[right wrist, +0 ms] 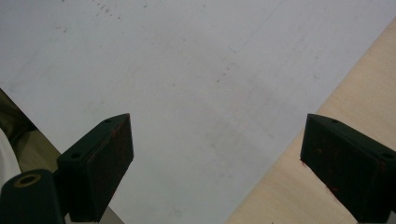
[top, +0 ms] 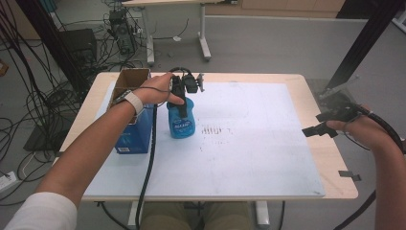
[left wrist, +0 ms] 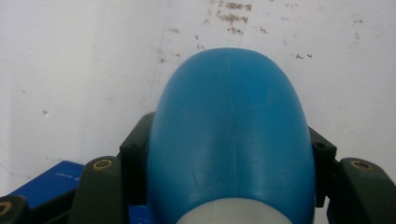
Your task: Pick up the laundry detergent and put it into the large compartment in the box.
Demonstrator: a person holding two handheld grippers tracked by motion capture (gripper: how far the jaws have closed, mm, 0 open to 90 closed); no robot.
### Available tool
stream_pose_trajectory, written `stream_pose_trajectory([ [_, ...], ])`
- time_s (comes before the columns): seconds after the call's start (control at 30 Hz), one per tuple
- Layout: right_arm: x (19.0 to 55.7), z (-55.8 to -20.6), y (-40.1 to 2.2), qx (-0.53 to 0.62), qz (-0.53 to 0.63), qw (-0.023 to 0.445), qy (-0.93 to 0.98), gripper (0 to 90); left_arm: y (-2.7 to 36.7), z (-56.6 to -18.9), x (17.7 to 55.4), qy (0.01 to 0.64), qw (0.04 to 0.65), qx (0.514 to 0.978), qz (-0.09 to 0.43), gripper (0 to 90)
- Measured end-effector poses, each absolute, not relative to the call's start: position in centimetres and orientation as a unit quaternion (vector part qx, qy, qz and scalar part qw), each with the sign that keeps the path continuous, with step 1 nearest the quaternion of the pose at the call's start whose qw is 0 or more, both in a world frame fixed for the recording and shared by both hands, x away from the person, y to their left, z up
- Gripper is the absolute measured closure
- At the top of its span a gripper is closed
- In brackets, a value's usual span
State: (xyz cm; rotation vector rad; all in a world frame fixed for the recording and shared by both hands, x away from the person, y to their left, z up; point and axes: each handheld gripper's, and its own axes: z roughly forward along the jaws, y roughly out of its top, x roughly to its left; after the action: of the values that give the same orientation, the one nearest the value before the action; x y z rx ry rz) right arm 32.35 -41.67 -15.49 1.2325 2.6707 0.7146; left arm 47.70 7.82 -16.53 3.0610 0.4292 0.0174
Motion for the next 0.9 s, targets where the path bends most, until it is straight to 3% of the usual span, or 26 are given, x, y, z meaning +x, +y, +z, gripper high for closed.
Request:
stream_pose_trajectory([
  [0.9, 32.29, -15.43, -41.77, 0.409, 0.235, 0.058, 0.88, 9.6, 7.4, -16.52, 47.77, 0.139, 0.015, 0.99, 0.005, 38.2],
])
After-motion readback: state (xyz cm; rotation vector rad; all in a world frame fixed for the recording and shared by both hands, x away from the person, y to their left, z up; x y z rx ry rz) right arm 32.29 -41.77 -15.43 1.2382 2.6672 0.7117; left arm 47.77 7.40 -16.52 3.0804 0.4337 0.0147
